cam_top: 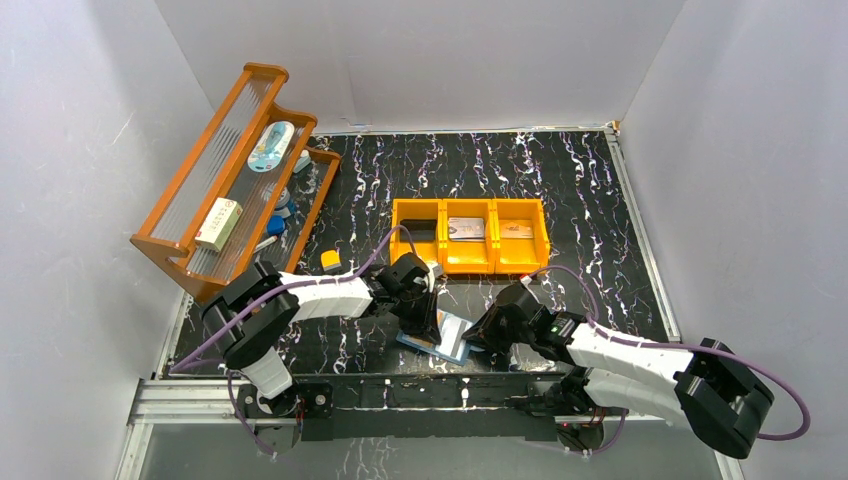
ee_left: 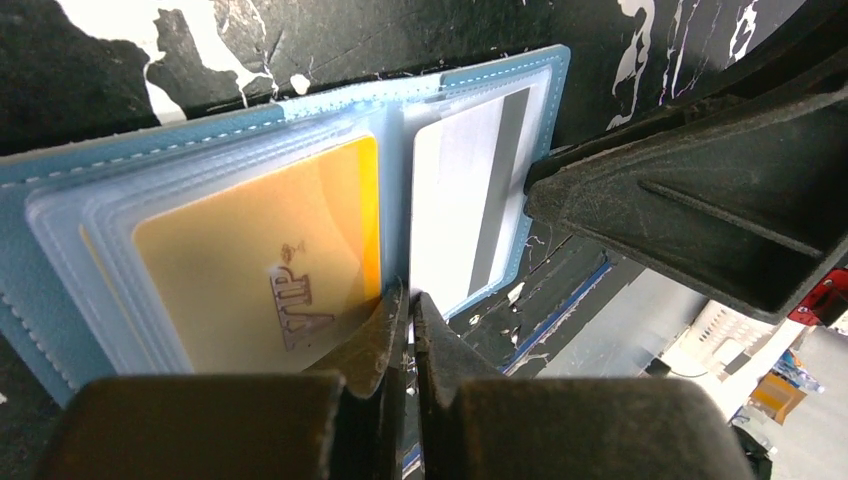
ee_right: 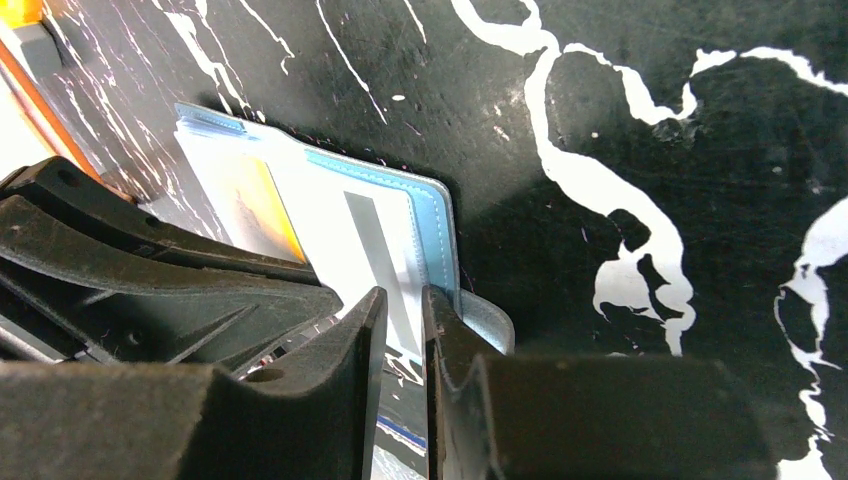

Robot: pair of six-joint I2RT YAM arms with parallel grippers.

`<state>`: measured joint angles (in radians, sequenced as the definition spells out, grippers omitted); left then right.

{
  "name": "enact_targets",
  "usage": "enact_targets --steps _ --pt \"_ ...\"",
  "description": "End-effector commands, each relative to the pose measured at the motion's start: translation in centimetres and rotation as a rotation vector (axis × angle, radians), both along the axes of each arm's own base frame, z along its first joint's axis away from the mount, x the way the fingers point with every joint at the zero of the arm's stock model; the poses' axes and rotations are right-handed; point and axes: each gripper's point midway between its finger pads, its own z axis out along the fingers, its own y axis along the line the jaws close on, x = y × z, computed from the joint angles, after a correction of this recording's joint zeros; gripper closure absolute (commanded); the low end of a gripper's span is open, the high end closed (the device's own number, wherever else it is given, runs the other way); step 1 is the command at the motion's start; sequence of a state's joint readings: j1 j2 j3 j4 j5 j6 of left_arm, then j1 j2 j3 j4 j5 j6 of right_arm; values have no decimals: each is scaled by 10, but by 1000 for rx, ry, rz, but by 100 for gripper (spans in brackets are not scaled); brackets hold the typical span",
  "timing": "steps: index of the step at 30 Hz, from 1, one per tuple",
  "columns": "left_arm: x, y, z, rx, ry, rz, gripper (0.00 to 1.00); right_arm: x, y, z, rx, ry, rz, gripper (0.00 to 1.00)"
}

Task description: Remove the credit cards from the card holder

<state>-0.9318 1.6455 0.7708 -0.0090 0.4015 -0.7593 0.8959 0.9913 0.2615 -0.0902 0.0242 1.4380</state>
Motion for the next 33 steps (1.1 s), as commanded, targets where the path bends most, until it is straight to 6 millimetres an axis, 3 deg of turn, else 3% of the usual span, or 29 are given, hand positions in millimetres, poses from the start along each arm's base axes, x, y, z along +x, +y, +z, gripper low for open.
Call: enact_targets --steps 1,19,24,29,33 --pt "5 11 6 43 -55 13 100 -17 -32 -36 -159 72 -4 72" --pt "8 21 15 81 -96 18 100 -13 -28 -29 -150 49 6 73" --pt "8 21 17 78 -99 19 100 0 -9 6 -90 -37 63 69" --pt "9 20 19 74 -98 22 100 21 16 62 -13 -166 109 67" --pt "9 19 20 70 -101 21 100 28 30 78 25 -201 134 66"
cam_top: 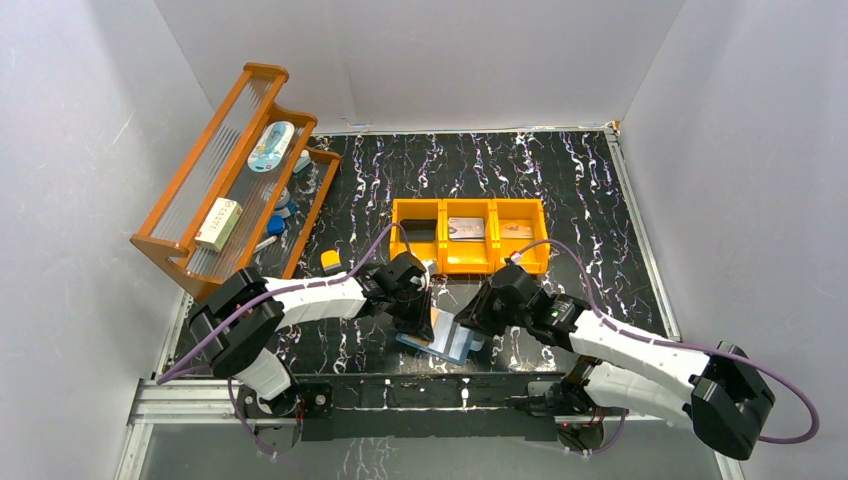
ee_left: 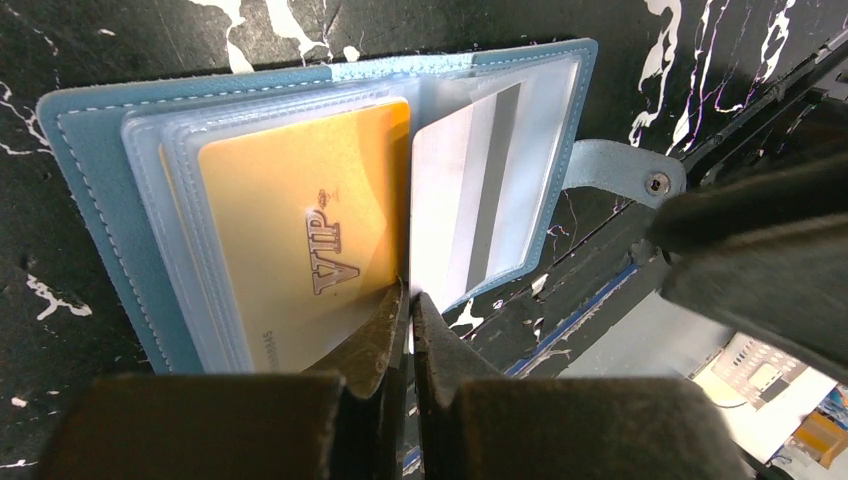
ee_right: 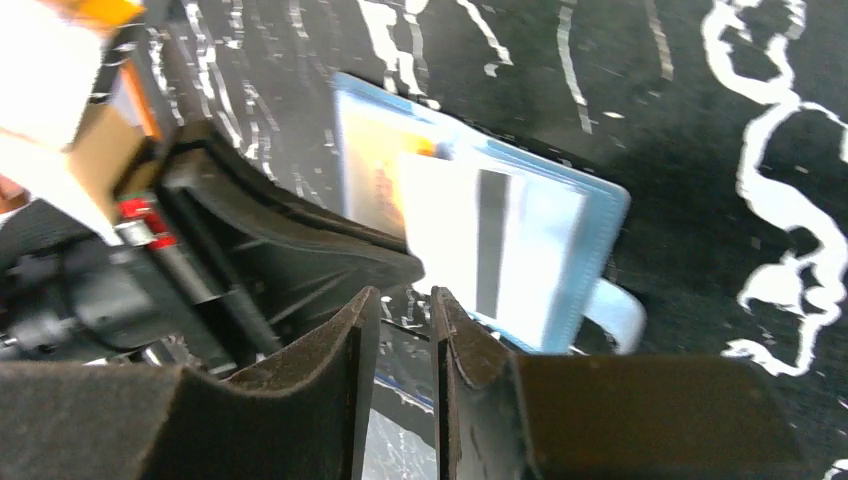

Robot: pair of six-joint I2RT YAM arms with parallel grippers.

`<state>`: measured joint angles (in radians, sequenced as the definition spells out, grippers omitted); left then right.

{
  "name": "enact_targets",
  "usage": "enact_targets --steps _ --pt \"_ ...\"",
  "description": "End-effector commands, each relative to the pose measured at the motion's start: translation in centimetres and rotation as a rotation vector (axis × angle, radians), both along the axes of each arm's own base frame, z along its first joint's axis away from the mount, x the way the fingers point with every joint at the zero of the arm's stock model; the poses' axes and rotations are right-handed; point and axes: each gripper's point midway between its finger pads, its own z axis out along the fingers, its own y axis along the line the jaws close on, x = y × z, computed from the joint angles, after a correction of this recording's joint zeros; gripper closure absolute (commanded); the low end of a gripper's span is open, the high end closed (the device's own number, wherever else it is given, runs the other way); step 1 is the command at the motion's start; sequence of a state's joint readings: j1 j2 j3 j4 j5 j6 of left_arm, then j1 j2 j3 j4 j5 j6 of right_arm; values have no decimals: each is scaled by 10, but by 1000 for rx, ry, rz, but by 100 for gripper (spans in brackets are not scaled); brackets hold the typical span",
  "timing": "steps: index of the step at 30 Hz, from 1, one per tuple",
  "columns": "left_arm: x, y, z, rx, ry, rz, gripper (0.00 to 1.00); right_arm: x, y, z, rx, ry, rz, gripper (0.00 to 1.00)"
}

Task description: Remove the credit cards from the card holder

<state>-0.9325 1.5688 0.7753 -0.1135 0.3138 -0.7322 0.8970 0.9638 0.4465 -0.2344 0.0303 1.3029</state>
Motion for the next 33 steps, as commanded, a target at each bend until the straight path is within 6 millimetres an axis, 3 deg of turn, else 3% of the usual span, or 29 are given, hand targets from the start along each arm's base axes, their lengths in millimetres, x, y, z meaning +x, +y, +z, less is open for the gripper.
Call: enact_targets --steps 1,6,10,16,25,33 --pt "4 2 12 5 -39 -3 100 11 16 24 35 -74 48 66" --pt "4 2 14 0 -39 -3 100 5 14 -9 -16 21 33 66" --pt "3 1 15 -7 -35 -8 100 -6 -1 -42 -94 102 3 66" --pt "0 -7 20 -52 -18 -21 96 -24 -22 -75 -106 165 -37 66" --pt "-2 -24 30 -138 11 -43 83 -32 -35 -88 -135 198 -70 68" --pt "-4 -28 31 -145 32 -60 83 -33 -34 -91 -141 209 -66 68"
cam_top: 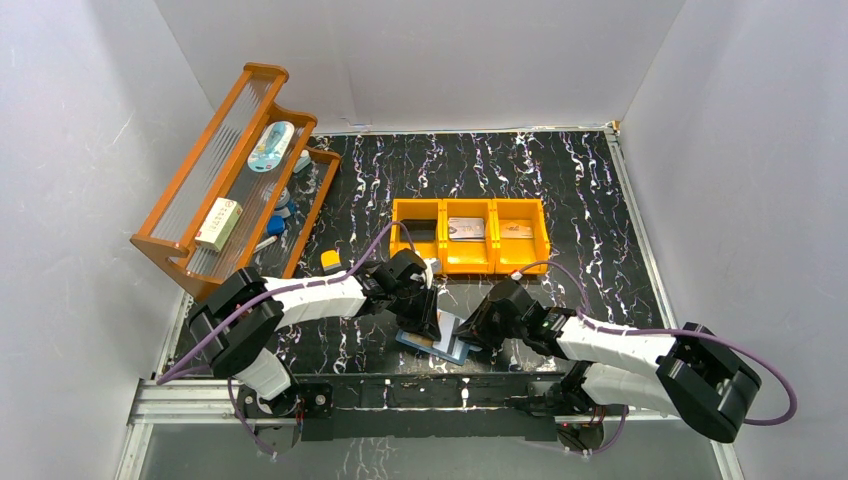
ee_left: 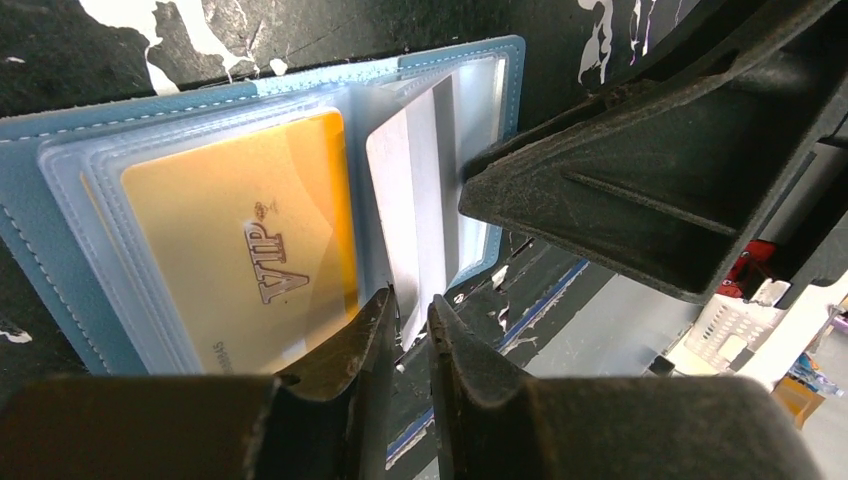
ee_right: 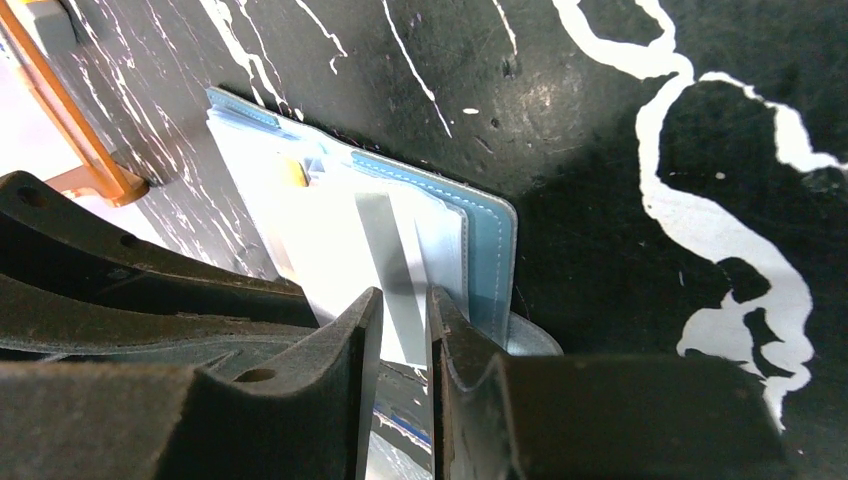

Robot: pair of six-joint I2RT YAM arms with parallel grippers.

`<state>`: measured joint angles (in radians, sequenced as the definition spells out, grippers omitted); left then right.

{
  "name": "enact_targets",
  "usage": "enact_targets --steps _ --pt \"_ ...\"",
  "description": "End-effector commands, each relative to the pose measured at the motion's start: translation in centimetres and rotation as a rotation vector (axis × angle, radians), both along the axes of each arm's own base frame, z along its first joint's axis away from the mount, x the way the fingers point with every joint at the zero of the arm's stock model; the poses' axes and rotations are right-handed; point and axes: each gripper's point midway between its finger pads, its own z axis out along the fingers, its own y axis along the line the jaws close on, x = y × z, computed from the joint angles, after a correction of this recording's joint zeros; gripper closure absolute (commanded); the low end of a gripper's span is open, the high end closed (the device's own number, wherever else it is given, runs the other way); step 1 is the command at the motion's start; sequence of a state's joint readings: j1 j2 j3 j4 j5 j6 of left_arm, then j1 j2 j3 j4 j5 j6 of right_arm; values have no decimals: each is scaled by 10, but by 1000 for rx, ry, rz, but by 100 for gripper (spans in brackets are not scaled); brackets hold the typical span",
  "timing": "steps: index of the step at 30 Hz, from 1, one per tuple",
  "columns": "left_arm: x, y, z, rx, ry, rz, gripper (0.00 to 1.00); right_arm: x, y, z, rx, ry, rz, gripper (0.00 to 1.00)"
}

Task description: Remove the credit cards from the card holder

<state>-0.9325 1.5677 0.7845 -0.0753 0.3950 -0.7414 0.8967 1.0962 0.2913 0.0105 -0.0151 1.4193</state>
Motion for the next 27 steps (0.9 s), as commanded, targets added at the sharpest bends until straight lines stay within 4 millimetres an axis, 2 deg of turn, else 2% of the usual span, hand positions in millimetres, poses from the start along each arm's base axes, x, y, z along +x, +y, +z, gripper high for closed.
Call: enact_targets --steps 1,8,18,23,27 --pt "2 -14 17 -62 2 -22 84 -23 -35 -41 -169 96 2 69" --pt "7 -3 13 1 -31 6 99 -23 -38 -42 -179 95 -4 69" --pt "16 21 17 98 -114 58 100 -19 -37 -37 -171 77 -21 69" --pt "21 18 21 93 -126 80 100 -4 -18 -13 -127 21 10 68" --pt "22 21 23 101 -138 82 100 16 8 36 -48 -86 51 65"
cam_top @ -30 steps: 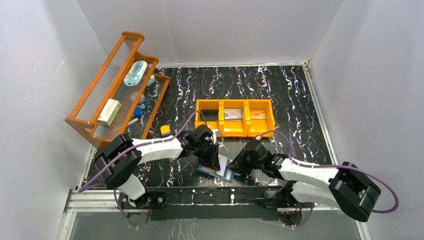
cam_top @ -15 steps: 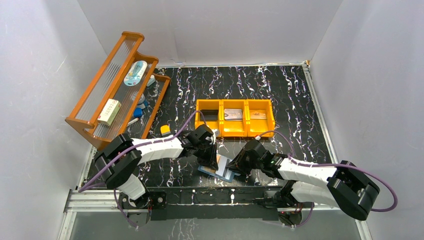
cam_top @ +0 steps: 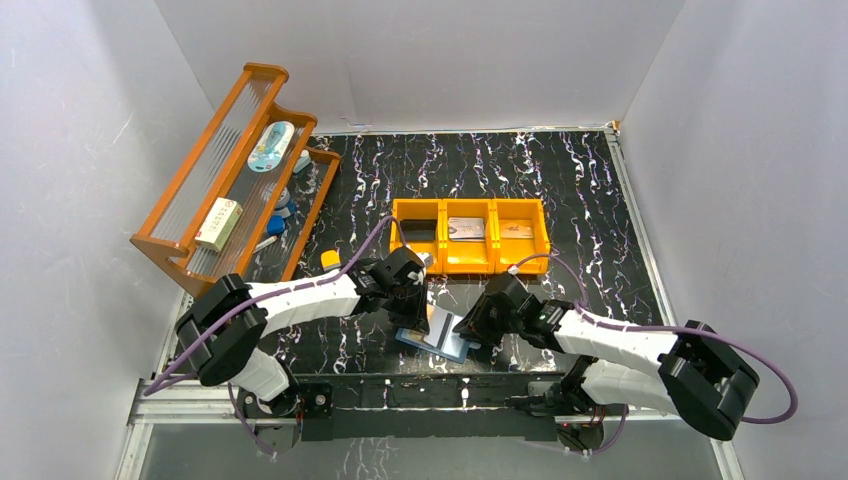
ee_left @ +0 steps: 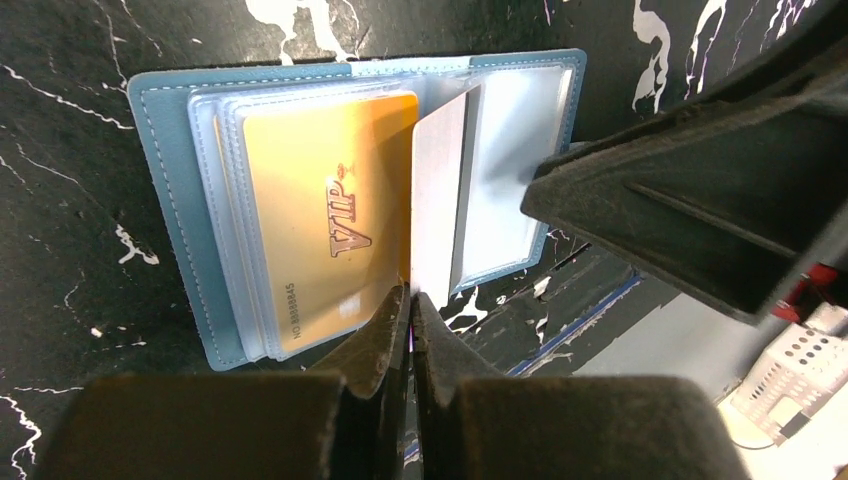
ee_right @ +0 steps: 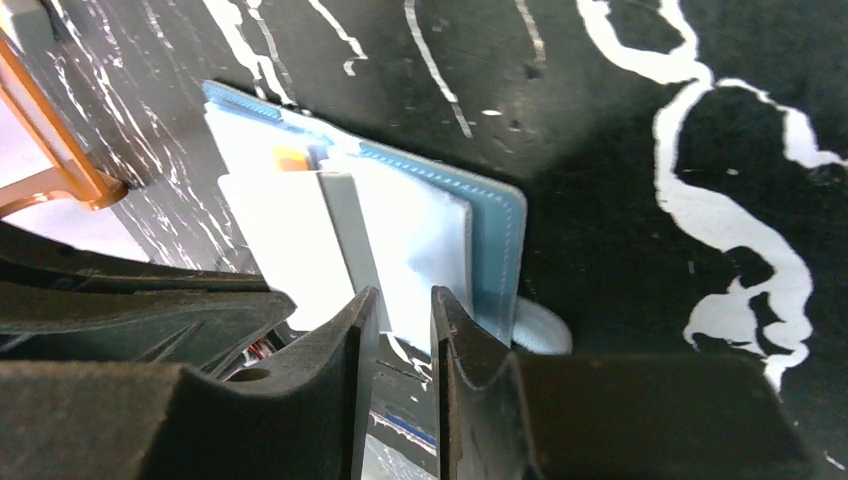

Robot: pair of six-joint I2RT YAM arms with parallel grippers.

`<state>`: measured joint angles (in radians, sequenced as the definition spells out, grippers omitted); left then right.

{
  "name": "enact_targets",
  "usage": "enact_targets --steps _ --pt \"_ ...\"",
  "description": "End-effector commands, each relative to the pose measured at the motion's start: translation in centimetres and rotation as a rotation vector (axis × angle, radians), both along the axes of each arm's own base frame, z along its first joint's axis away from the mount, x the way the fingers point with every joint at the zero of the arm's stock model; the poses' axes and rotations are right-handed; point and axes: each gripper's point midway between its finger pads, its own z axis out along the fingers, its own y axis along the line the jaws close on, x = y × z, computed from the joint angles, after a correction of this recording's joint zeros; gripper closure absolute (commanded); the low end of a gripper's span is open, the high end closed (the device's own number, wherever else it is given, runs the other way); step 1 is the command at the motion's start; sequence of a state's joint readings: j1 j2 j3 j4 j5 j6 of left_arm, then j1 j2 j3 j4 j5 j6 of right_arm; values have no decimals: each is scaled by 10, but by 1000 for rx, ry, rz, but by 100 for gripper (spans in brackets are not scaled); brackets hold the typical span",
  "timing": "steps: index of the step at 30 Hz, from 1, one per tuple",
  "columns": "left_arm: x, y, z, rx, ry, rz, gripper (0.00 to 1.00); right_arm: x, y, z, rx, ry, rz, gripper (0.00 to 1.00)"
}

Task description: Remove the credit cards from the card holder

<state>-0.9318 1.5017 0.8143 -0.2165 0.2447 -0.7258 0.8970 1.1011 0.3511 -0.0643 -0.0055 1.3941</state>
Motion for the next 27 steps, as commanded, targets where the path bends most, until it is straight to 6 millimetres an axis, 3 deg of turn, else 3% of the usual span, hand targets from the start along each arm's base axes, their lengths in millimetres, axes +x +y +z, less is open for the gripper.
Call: enact_targets --steps 1,4,6,14,18,27 --pt "7 0 18 -12 -54 10 100 17 11 39 5 -108 45 65" --pt "7 0 19 -17 -55 6 100 25 23 65 71 -180 62 64" --pt "6 -1 18 -21 -50 2 100 27 28 69 90 -190 72 64" --pt "4 -7 17 -45 -33 -4 100 8 24 8 28 -24 86 64" --pt "2 -11 17 -64 -14 -10 100 -6 10 -22 21 29 60 64" --pt "-8 -24 15 -112 49 -63 83 -14 -5 -39 -30 72 27 64"
